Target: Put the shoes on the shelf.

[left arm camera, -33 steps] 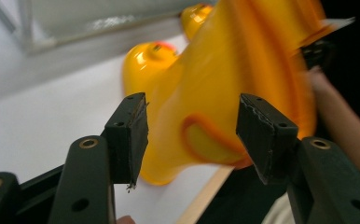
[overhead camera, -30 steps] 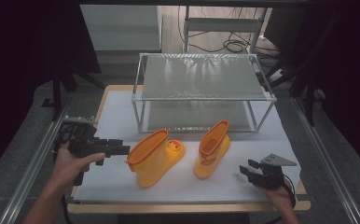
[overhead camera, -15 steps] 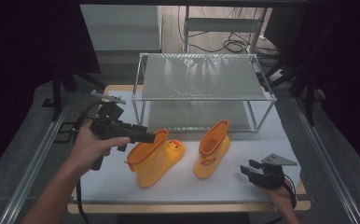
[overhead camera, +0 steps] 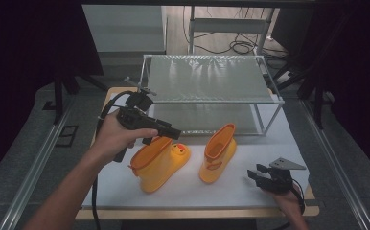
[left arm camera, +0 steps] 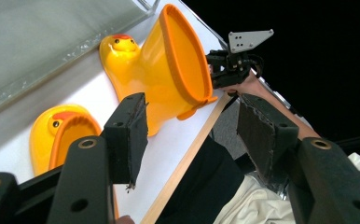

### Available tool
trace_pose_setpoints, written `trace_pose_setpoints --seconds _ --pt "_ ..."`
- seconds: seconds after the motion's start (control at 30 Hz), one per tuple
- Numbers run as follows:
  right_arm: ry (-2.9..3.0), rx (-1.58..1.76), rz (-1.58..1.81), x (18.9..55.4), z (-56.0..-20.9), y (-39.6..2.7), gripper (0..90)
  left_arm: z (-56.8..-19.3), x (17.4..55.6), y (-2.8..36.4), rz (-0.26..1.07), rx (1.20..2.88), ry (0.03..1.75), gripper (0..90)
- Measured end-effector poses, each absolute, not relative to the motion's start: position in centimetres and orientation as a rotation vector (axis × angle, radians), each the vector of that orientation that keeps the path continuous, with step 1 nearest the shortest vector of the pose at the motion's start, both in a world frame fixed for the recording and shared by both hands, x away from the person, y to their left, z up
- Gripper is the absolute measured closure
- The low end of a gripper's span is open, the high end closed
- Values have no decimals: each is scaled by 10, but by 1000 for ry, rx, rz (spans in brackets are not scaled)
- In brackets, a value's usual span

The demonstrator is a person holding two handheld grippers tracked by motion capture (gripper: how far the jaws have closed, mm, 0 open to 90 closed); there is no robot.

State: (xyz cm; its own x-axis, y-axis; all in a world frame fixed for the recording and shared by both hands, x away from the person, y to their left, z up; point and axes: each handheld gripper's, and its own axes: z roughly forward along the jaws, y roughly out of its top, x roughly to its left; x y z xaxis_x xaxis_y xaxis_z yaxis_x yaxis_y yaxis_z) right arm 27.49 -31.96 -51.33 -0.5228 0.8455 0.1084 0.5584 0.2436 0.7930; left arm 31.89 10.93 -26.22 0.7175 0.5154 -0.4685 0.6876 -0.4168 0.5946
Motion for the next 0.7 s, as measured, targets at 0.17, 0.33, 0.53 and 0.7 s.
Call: trace_pose_setpoints --seconds 0.17,0.33,0.53,0.7 --pt "2180 1296 1166 276 -514 -319 489 -261 325 94 -283 2132 899 435" --pt "2176 1307 1166 276 -514 -320 490 -265 333 79 -307 2155 902 435" --pt "2176 1315 1168 277 -515 -320 490 -270 344 62 -333 2178 918 436" --pt "2178 1312 1162 277 -515 -320 490 -272 349 48 -358 2194 916 437"
